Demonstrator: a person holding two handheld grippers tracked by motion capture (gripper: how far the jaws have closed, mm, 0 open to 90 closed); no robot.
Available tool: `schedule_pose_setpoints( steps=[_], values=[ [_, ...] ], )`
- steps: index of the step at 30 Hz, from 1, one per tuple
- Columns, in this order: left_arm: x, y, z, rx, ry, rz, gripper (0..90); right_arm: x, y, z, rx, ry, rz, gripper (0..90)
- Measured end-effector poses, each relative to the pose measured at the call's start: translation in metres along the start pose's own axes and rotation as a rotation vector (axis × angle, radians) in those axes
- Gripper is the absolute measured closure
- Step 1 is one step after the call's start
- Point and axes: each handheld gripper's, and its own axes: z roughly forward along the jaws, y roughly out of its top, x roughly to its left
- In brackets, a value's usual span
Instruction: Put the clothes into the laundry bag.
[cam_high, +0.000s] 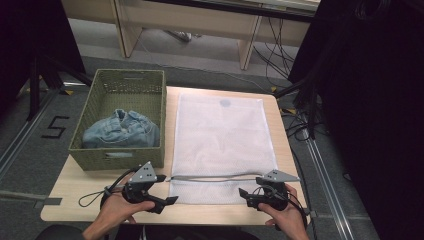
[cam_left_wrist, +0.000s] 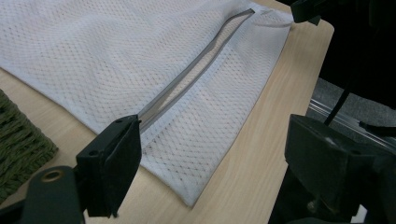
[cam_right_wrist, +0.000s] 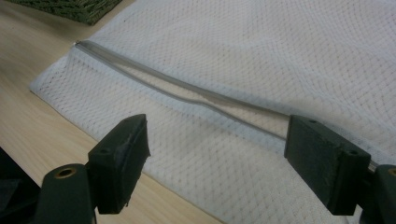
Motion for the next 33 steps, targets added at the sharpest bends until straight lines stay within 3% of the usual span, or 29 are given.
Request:
schedule_pose_setpoints(
  steps=[3,4,5,6,7,9,12,18,19,23,24,25,27,28,30,32,33],
  values=[
    [0.0,-0.001,0.0,-0.01,-0.004,-0.007,19.1,-0.003,0.0,0.002,-0.014,-0.006,-0.016,20.4],
    [-0.001,-0.001,0.0,-0.004,0.008,-0.028,19.1,-0.003,0.001,0.002,-0.003,-0.004,-0.011,18.8],
    [0.0,0.0,0.0,-0.002,0.007,-0.01,19.2,-0.003,0.001,0.001,-0.01,-0.026,-0.015,17.5],
    [0.0,0.0,-0.001,-0.001,0.009,-0.013,19.2,-0.003,0.001,0.003,-0.026,-0.035,-0.026,17.2],
    [0.0,0.001,-0.001,0.001,0.011,-0.033,19.2,-0.008,0.004,0.003,-0.02,-0.051,-0.075,17.1],
    [0.002,0.0,-0.001,-0.005,0.01,-0.017,19.1,-0.008,0.004,0.005,-0.024,-0.063,-0.059,17.0],
    [0.002,0.001,-0.002,-0.005,0.019,-0.017,19.1,-0.016,0.008,0.015,-0.03,-0.093,-0.12,17.0],
    [0.005,0.002,-0.002,0.015,0.006,-0.009,19.1,-0.023,0.02,0.033,0.034,-0.107,-0.193,16.7],
    [0.004,0.002,-0.002,0.008,0.011,-0.009,19.2,-0.024,0.024,0.043,0.066,-0.105,-0.191,16.8],
    [0.005,0.002,-0.003,-0.001,0.024,-0.005,19.1,-0.027,0.032,0.059,0.091,-0.095,-0.209,16.7],
    [0.005,0.002,-0.002,0.0,0.024,-0.008,19.1,-0.027,0.034,0.064,0.097,-0.096,-0.21,16.4],
    [0.004,0.001,-0.002,0.0,0.027,-0.036,19.1,-0.027,0.037,0.07,0.097,-0.103,-0.224,16.6],
    [0.004,0.001,-0.002,0.001,0.029,-0.026,19.0,-0.023,0.041,0.085,0.126,-0.088,-0.256,16.6],
    [0.005,0.001,-0.003,0.002,0.029,0.001,19.0,-0.023,0.041,0.085,0.126,-0.088,-0.256,16.6],
    [0.005,0.001,-0.002,0.0,0.028,0.001,19.0,-0.018,0.041,0.095,0.148,-0.076,-0.261,17.2],
    [0.004,0.001,-0.003,0.003,0.036,-0.021,19.0,-0.013,0.041,0.103,0.175,-0.059,-0.304,17.5],
    [0.006,0.001,-0.003,-0.003,0.029,0.003,19.0,-0.01,0.039,0.11,0.178,-0.075,-0.32,20.4]
  ],
)
